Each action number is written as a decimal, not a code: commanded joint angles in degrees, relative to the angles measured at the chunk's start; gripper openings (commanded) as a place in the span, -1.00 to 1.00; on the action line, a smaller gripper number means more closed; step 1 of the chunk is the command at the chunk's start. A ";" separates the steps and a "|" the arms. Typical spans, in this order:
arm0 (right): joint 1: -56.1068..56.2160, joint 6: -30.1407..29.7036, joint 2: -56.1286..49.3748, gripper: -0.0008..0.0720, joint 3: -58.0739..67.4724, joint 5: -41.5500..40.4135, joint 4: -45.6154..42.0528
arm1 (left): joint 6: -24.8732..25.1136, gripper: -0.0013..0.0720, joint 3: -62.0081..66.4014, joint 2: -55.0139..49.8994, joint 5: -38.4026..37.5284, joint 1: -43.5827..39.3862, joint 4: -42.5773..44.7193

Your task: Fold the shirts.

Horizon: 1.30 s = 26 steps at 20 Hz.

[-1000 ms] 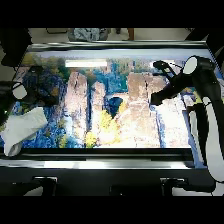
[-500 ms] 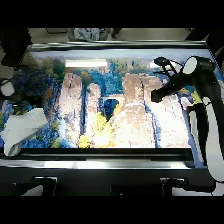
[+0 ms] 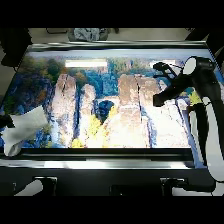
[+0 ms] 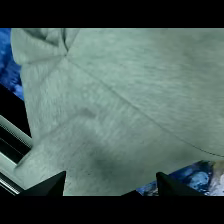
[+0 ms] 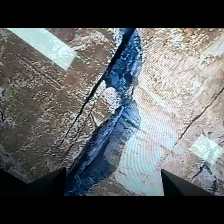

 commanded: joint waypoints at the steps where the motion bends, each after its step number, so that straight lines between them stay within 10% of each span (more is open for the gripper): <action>1: 0.04 0.02 -0.02 0.88 -0.02 2.86 -0.07 | 2.86 1.00 -8.59 -0.63 9.64 7.43 -7.52; 6: 0.04 0.33 0.00 0.88 -0.02 4.48 -0.04 | 5.07 1.00 -11.06 -5.09 18.69 7.32 -10.49; 7: 0.04 0.68 0.00 0.88 -0.02 5.03 -0.07 | 5.51 0.63 -11.06 -5.38 19.67 7.32 -11.78; 8: 0.04 0.66 0.00 0.88 -0.02 5.46 -0.07 | 5.84 -0.70 -10.99 -5.25 20.02 7.32 -12.44; 9: 0.04 0.66 0.00 0.88 -0.02 5.88 -0.07 | 5.77 -0.89 -10.91 -4.63 19.65 7.30 -13.29; 18: 0.04 -0.63 5.31 0.88 0.13 -1.51 -0.79 | 14.53 -0.90 -4.04 26.95 30.56 -6.05 -49.99; 26: 0.04 -1.09 24.28 0.88 0.15 -5.73 -6.43 | 14.91 -0.90 -3.17 26.77 28.30 -49.33 -43.78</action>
